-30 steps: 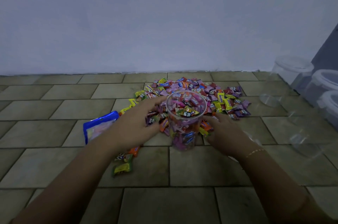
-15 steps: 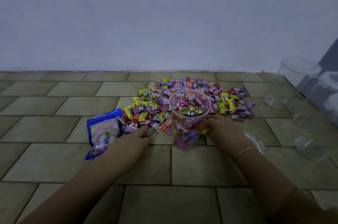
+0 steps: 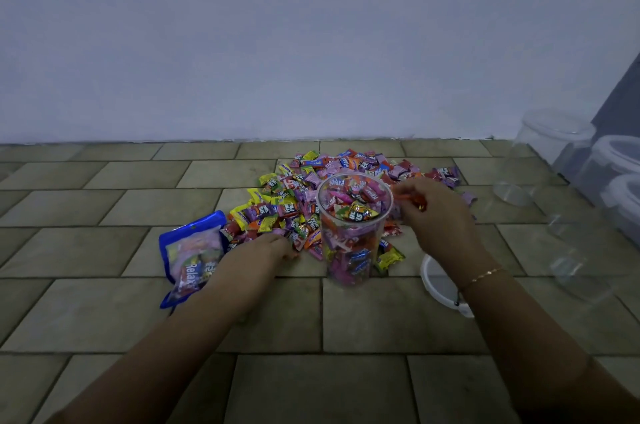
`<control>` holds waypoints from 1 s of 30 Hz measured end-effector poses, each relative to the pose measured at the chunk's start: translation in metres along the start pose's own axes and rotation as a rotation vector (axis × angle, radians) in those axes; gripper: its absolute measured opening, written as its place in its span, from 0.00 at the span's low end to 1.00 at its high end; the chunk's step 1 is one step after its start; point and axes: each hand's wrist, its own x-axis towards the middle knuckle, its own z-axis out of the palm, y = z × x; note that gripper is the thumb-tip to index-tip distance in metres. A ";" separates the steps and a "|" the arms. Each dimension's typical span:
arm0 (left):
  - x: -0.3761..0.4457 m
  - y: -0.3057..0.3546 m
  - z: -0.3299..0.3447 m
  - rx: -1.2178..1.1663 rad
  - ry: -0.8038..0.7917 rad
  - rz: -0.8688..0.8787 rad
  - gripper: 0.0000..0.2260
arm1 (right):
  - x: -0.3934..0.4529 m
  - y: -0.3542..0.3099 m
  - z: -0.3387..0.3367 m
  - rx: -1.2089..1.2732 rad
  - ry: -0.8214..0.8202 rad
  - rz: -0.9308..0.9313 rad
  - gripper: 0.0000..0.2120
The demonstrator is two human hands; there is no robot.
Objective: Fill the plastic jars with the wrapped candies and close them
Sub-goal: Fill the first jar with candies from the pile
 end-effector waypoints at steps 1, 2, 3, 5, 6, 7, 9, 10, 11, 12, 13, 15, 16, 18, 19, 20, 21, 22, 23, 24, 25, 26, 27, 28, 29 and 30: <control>0.000 0.000 -0.001 -0.028 0.019 -0.016 0.12 | -0.001 -0.007 -0.003 0.082 0.066 -0.016 0.08; 0.000 0.000 -0.002 -0.057 0.035 -0.039 0.10 | -0.002 -0.014 -0.006 0.161 0.129 -0.037 0.08; 0.001 0.000 -0.003 -0.079 0.052 -0.054 0.09 | -0.003 -0.021 -0.009 0.219 0.185 -0.072 0.08; 0.004 -0.002 -0.004 -0.095 0.091 -0.040 0.09 | -0.005 -0.034 -0.013 0.280 0.276 -0.171 0.10; 0.006 -0.002 -0.004 -0.107 0.103 -0.034 0.10 | -0.004 -0.038 -0.015 0.284 0.311 -0.227 0.10; 0.007 -0.002 -0.004 -0.124 0.112 -0.035 0.10 | -0.004 -0.042 -0.017 0.264 0.342 -0.284 0.10; 0.008 0.000 -0.005 -0.170 0.170 -0.028 0.10 | -0.003 -0.046 -0.017 0.195 0.377 -0.382 0.09; 0.008 0.000 -0.006 -0.204 0.229 -0.019 0.09 | -0.003 -0.047 -0.016 0.166 0.367 -0.412 0.08; 0.007 0.002 -0.008 -0.253 0.292 -0.016 0.08 | -0.003 -0.048 -0.015 0.144 0.333 -0.432 0.08; 0.006 0.003 -0.012 -0.316 0.356 -0.024 0.07 | -0.002 -0.047 -0.012 0.125 0.281 -0.444 0.08; 0.005 0.005 -0.017 -0.385 0.421 -0.041 0.06 | -0.002 -0.047 -0.009 0.107 0.223 -0.450 0.08; 0.003 0.012 -0.029 -0.546 0.536 -0.083 0.06 | -0.003 -0.046 -0.002 0.081 0.134 -0.461 0.08; 0.002 0.016 -0.037 -0.651 0.586 -0.095 0.06 | -0.004 -0.044 0.001 0.070 0.109 -0.466 0.08; 0.000 0.027 -0.054 -0.857 0.674 -0.101 0.08 | -0.006 -0.040 0.007 0.045 0.070 -0.451 0.11; -0.001 0.031 -0.062 -0.916 0.719 -0.090 0.09 | -0.006 -0.037 0.010 0.030 0.051 -0.424 0.13; -0.003 0.036 -0.069 -0.957 0.757 -0.067 0.10 | -0.007 -0.035 0.011 0.013 0.037 -0.402 0.16; -0.004 0.041 -0.075 -0.994 0.791 -0.034 0.11 | -0.007 -0.032 0.011 0.003 0.025 -0.396 0.17; -0.004 0.045 -0.080 -1.032 0.816 0.005 0.11 | -0.008 -0.030 0.011 -0.001 0.016 -0.403 0.18; -0.004 0.050 -0.082 -1.061 0.833 0.043 0.11 | -0.008 -0.028 0.012 0.004 0.014 -0.413 0.19; -0.004 0.056 -0.085 -1.084 0.838 0.076 0.11 | -0.010 -0.027 0.012 0.016 0.025 -0.419 0.20; -0.003 0.061 -0.085 -1.102 0.831 0.109 0.11 | -0.011 -0.026 0.012 0.035 0.051 -0.414 0.21; -0.001 0.066 -0.085 -1.116 0.810 0.140 0.11 | -0.012 -0.026 0.011 0.061 0.084 -0.404 0.21; 0.001 0.071 -0.083 -1.116 0.782 0.163 0.11 | -0.012 -0.026 0.009 0.088 0.125 -0.396 0.21; 0.003 0.075 -0.082 -1.096 0.743 0.172 0.10 | -0.013 -0.024 0.007 0.104 0.168 -0.392 0.20; 0.006 0.077 -0.080 -1.037 0.700 0.167 0.10 | -0.013 -0.023 0.006 0.112 0.202 -0.380 0.20; 0.009 0.079 -0.079 -0.941 0.660 0.163 0.11 | -0.013 -0.021 0.004 0.117 0.221 -0.357 0.20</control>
